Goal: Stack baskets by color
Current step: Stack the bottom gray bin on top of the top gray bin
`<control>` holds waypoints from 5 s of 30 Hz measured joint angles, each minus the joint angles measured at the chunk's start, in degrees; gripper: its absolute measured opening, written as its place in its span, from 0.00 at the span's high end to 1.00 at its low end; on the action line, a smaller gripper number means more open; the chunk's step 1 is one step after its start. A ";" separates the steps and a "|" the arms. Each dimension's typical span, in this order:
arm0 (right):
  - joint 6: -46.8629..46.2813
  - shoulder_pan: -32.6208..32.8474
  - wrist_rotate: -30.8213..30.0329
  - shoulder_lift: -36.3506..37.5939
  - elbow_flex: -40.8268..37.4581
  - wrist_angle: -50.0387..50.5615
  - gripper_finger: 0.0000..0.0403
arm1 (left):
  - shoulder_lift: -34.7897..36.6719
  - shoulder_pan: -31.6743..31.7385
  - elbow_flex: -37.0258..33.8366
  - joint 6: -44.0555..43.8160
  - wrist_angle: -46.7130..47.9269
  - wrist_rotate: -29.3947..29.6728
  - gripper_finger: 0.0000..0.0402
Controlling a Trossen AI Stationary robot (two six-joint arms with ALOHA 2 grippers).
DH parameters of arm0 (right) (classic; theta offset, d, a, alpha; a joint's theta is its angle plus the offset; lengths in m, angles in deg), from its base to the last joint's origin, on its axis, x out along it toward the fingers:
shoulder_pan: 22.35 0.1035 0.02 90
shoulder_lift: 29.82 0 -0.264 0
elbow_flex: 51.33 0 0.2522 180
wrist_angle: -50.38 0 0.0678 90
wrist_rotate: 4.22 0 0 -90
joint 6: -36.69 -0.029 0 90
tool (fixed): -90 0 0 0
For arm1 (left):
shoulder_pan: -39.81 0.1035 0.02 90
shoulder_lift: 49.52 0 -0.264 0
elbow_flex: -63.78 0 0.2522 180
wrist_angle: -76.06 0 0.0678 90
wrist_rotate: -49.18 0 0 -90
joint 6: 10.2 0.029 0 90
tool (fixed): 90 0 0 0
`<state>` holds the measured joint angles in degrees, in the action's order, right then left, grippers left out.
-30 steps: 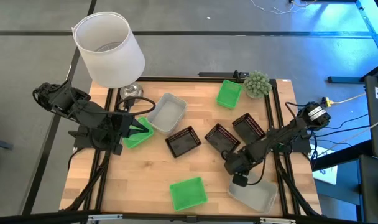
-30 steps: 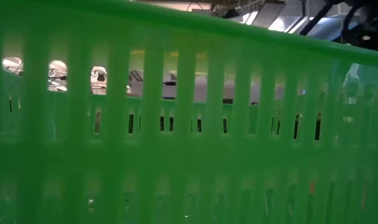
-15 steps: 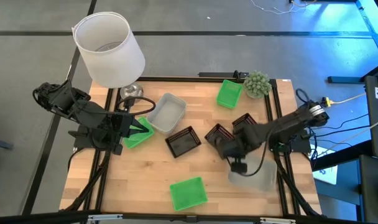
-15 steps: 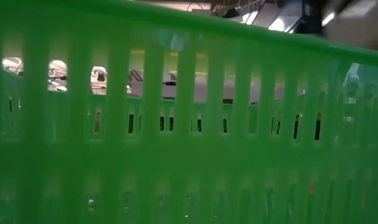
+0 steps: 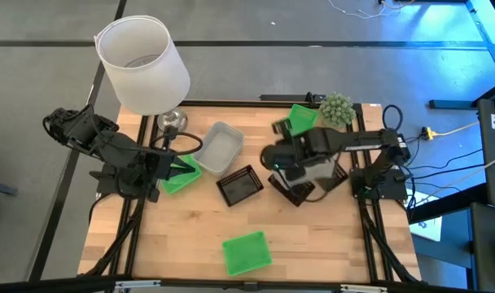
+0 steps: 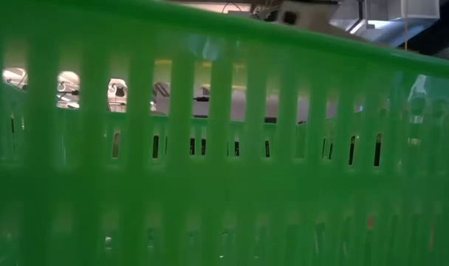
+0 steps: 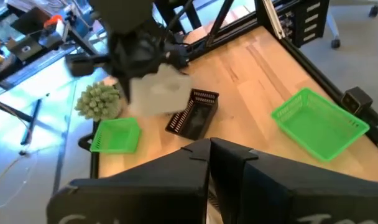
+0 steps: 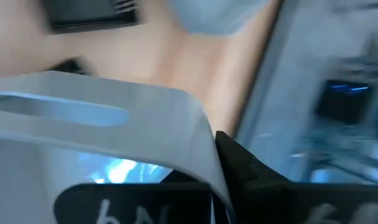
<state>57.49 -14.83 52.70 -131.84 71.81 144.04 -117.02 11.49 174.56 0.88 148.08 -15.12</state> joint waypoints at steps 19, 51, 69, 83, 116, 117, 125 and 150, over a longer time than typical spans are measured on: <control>21.94 -10.18 1.77 -3.41 4.41 -20.09 1.00 | 0.02 3.87 0.00 -8.98 -1.51 9.62 0.84; 30.42 -12.71 11.40 -3.37 4.41 -28.75 1.00 | -8.87 11.52 -0.02 36.78 -0.85 9.14 0.78; 52.86 -14.09 22.28 -12.45 4.35 -45.23 1.00 | -5.54 10.57 0.07 16.22 4.49 11.33 0.79; 46.63 -11.73 19.35 -7.35 4.35 -41.08 1.00 | -4.56 12.20 -11.48 -11.13 18.71 10.64 0.79; 28.28 -6.84 15.61 6.56 4.39 -25.65 1.00 | -4.92 17.69 -50.14 -3.20 -16.93 5.50 0.79; 28.02 -6.84 15.57 6.56 4.39 -25.39 1.00 | -4.92 17.99 -50.14 -2.68 -17.14 5.67 0.79; 27.42 -6.84 15.63 6.56 4.39 -24.64 1.00 | -5.32 20.96 -50.07 2.78 -19.95 2.22 0.79; 27.40 -6.84 15.78 6.56 4.39 -24.68 1.00 | -1.24 27.29 -50.14 9.90 -35.04 -0.12 0.79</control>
<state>84.89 -21.66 68.48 -125.28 76.20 119.36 -118.26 38.78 124.42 10.78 113.04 -15.24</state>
